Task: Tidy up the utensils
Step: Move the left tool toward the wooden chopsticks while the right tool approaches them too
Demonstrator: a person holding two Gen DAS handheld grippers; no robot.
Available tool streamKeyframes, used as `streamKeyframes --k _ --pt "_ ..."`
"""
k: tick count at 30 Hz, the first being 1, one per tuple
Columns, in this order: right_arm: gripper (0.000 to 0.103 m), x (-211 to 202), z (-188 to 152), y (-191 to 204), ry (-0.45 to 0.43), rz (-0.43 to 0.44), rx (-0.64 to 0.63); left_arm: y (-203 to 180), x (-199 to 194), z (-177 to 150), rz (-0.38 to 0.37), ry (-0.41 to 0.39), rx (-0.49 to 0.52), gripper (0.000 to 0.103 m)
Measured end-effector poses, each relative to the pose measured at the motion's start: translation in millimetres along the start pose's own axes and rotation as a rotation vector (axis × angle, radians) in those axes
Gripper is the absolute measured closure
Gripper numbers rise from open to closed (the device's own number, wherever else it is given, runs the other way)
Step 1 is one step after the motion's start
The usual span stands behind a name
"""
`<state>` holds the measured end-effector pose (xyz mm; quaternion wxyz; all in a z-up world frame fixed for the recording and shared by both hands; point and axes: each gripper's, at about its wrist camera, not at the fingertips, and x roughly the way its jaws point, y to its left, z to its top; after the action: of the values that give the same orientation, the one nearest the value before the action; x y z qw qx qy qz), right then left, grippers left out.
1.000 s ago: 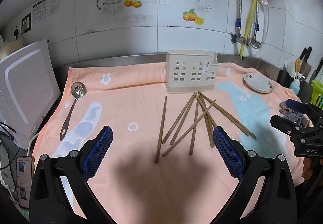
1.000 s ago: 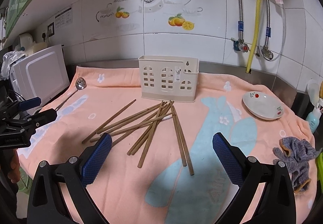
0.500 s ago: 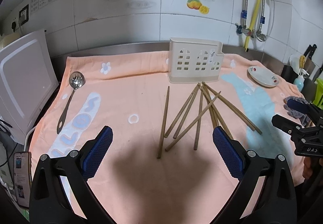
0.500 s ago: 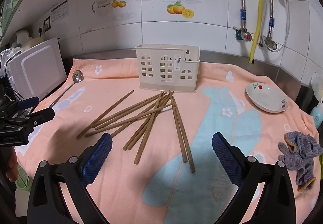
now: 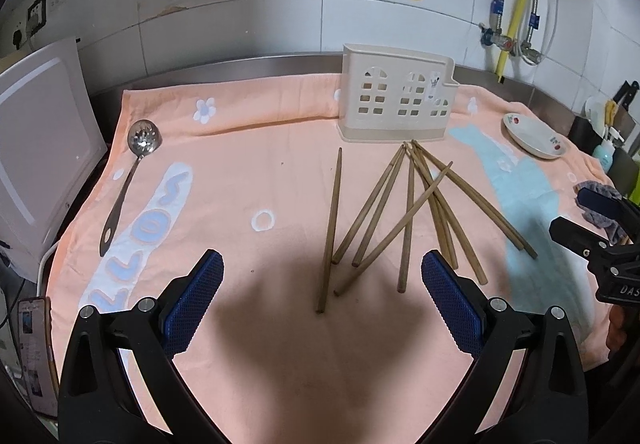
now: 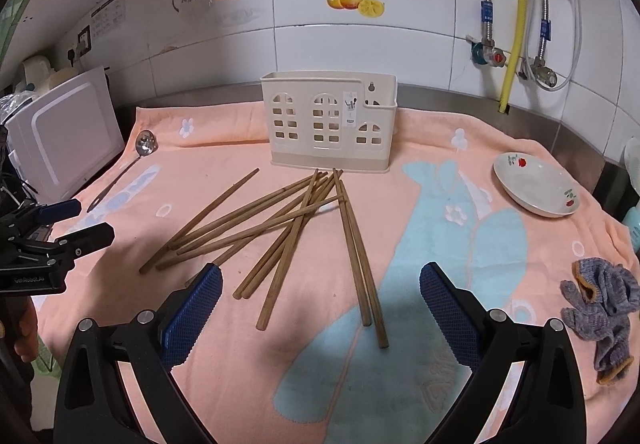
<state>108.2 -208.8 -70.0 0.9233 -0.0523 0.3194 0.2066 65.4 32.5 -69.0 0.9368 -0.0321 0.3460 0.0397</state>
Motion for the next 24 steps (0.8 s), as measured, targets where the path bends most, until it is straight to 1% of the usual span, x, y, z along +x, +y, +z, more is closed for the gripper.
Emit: streamKeyframes --k 14,16,18,19,20,24 --pt "0.008 29.3 0.0 -1.6 0.057 0.008 0.009 8.0 31.0 5.5 0.006 0.057 -0.02 0.006" --pt "0.009 32.8 -0.6 -2.5 0.065 0.005 0.011 7.0 34.9 5.7 -0.005 0.059 -0.012 0.006" --pt "0.016 37.2 -0.8 -4.7 0.074 0.006 0.017 5.3 38.8 4.7 -0.014 0.063 -0.002 0.007" --pt "0.017 40.1 -0.9 -6.6 0.082 0.011 0.024 5.3 40.8 4.6 -0.023 0.064 0.002 0.008" --pt "0.017 42.2 -1.3 -7.9 0.086 0.012 0.027 4.6 43.0 4.1 -0.037 0.068 0.006 0.011" --pt "0.017 51.3 -2.8 -10.1 0.107 0.013 0.027 1.0 50.4 1.7 -0.071 0.079 0.027 0.015"
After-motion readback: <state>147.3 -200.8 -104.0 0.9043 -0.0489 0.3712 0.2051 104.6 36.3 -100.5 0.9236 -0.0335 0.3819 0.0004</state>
